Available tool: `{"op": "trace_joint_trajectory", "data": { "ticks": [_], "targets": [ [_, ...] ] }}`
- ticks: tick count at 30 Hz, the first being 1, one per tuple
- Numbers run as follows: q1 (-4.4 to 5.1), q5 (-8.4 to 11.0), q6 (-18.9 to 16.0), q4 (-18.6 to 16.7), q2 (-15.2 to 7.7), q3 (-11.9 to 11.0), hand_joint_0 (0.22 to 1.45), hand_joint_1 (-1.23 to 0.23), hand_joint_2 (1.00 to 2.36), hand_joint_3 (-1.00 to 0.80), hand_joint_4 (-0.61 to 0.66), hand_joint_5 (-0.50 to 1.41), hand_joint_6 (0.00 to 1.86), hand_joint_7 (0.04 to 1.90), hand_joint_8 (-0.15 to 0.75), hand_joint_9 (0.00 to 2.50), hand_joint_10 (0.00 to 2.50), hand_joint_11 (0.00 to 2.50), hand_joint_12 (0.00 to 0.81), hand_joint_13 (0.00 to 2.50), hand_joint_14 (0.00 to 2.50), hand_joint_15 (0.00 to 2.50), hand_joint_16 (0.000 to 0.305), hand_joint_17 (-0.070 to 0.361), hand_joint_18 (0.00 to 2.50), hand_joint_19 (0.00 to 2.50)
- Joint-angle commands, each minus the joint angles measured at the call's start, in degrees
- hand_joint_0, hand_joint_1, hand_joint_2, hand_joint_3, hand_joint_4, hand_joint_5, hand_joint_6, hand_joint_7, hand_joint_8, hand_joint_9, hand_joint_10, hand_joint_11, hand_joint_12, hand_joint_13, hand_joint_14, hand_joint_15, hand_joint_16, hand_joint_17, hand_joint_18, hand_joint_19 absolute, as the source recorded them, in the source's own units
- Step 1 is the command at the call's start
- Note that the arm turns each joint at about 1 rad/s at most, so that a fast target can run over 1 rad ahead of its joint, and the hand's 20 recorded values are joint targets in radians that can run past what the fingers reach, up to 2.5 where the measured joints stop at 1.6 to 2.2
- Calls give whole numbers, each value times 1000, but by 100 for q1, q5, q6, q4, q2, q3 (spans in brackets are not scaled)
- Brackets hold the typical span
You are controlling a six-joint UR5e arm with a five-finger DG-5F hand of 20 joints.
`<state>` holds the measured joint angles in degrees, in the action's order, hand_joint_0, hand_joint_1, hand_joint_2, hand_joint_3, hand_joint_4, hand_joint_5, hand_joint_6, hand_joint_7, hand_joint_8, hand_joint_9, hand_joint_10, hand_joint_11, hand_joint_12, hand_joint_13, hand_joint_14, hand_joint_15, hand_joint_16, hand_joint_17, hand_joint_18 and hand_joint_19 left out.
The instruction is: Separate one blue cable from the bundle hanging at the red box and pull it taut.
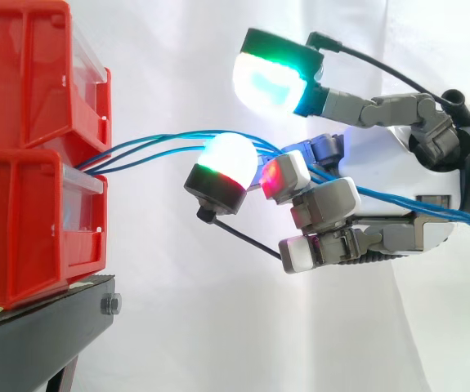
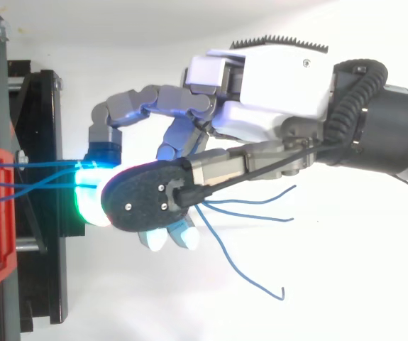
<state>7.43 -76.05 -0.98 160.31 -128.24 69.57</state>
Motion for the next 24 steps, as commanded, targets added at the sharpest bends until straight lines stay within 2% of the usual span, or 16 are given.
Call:
{"op": "trace_joint_trajectory", "data": {
  "ticks": [1, 4, 8, 10, 11, 13, 14, 16, 19, 24],
  "targets": [
    [13, 11, 28, 0, 1, -4, 728, -602, 1020, -14, 221, -98, 503, 1246, 348, 1227, 21, 827, 412, 1329, 25, 901, 47, 105, 965, 651],
    [22, 29, 46, 0, 1, -4, 751, -644, 1018, 76, 223, -103, 503, 1234, 345, 1224, 23, 838, 411, 1326, 25, 904, 47, 106, 950, 675],
    [22, 29, 72, 0, 1, 4, 785, -712, 1016, 32, 218, -110, 503, 1231, 334, 1184, 24, 842, 404, 1295, 25, 911, 46, 103, 917, 702],
    [22, 37, 89, 0, 1, -4, 675, -757, 1018, -281, 229, -118, 503, 1240, 333, 1146, 23, 861, 406, 1276, 27, 903, 46, 104, 953, 624],
    [22, 81, 98, 0, 1, 4, 655, -749, 1014, -338, 231, -118, 503, 1239, 333, 1142, 21, 859, 407, 1272, 25, 902, 46, 103, 953, 632],
    [22, 134, 125, 17, -8, 4, 596, -609, 1000, -494, 245, -112, 503, 1237, 336, 1147, 24, 845, 415, 1266, 27, 893, 46, 104, 951, 641],
    [22, 161, 142, 17, -8, -4, 597, -597, 1000, -500, 244, -111, 502, 1235, 335, 1147, 24, 846, 414, 1269, 27, 898, 46, 104, 952, 640],
    [22, 222, 177, 17, 1, -4, 597, -445, 1000, -500, 240, -98, 503, 1256, 341, 1178, 25, 834, 412, 1287, 27, 902, 47, 105, 964, 648],
    [22, 319, 336, 17, -8, 4, 616, -410, 1000, -500, 228, -94, 503, 1261, 344, 1202, 24, 838, 409, 1305, 26, 903, 46, 105, 973, 648],
    [22, 424, 564, 17, -8, -4, 672, -496, 1014, -337, 230, -97, 503, 1241, 344, 1223, 25, 849, 410, 1321, 26, 900, 46, 104, 987, 634]
  ]
}}
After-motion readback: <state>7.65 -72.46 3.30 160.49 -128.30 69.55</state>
